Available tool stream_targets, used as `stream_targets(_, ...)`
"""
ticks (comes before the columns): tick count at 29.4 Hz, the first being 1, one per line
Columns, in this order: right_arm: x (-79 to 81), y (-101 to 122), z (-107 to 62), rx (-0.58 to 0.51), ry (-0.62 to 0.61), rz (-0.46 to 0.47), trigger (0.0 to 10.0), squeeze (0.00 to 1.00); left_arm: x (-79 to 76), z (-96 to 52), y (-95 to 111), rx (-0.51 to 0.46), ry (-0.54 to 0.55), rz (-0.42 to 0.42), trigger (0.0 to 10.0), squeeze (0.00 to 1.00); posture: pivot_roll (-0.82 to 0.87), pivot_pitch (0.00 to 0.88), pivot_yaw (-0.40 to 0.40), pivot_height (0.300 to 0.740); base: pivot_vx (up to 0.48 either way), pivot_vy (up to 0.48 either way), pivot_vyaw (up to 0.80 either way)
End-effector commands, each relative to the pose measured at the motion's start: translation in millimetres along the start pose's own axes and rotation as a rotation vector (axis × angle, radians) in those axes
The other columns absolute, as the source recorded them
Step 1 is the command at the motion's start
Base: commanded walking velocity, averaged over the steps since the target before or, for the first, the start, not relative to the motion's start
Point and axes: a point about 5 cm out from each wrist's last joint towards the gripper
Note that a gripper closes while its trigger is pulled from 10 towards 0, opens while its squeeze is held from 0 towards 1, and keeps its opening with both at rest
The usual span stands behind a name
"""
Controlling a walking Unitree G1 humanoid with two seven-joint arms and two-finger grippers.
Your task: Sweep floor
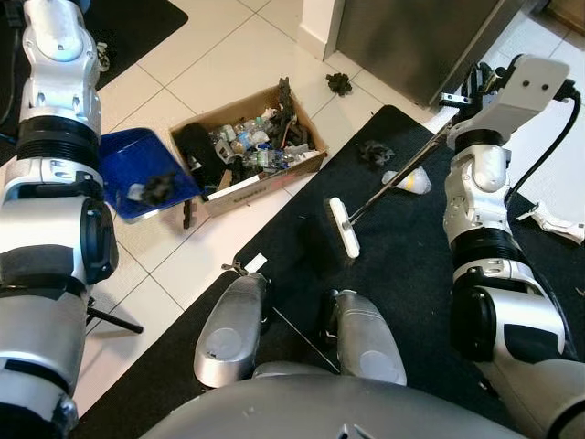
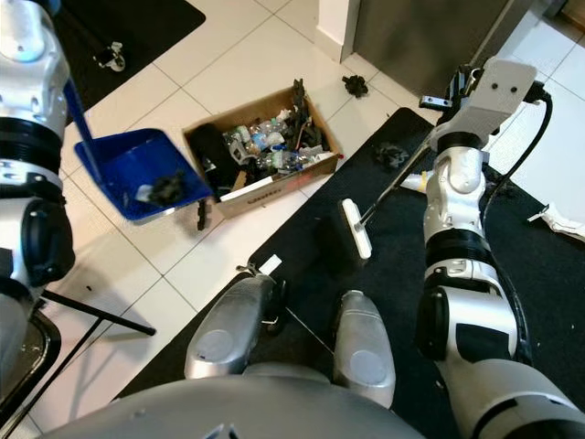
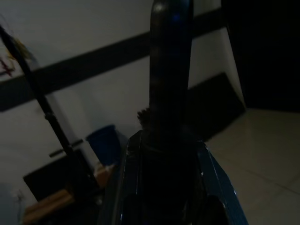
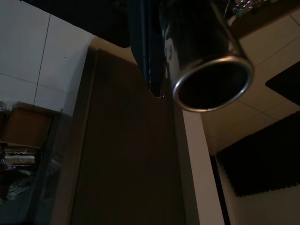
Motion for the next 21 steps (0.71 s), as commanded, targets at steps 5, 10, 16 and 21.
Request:
stream_targets(5, -1.6, 6.2, 3.1, -0.031, -0.010, 0.006, 10.0, 0.00, 13.1, 8.6, 26.8, -0.166, 0.067, 0.063, 10.0, 0.00, 0.18, 0.021, 0.029, 0.740, 0.000, 0.000, 0.00)
stream_targets(10, -1.7, 6.3, 3.4, -0.031, -0.009, 0.006, 10.0, 0.00, 9.2, 8.3, 22.2, -0.143, 0.039, 0.109, 10.0, 0.00, 0.19, 0.019, 0.028, 0.740, 0.000, 0.000, 0.00)
stream_targets(16, -1.0, 6.6, 3.6, -0.032, -0.008, 0.008, 10.0, 0.00, 4.5, 5.3, -0.7, 0.009, -0.016, 0.146, 10.0, 0.00, 0.19, 0.021, 0.028, 0.740, 0.000, 0.000, 0.00)
stream_targets(21, -1.2, 6.8, 3.6, -0.032, -0.008, 0.007, 10.0, 0.00, 3.9, 6.2, 6.9, -0.051, -0.012, 0.152, 10.0, 0.00, 0.19, 0.021, 0.026, 0.740, 0.000, 0.000, 0.00)
Point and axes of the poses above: a point about 5 cm out from each wrist's last joint towards the gripper, its own z axis pointing out of the wrist towards the gripper, its own y axis along the axis of the wrist's last joint, x = y × z, and after that the axes turned 7 degrees about -z, right-handed
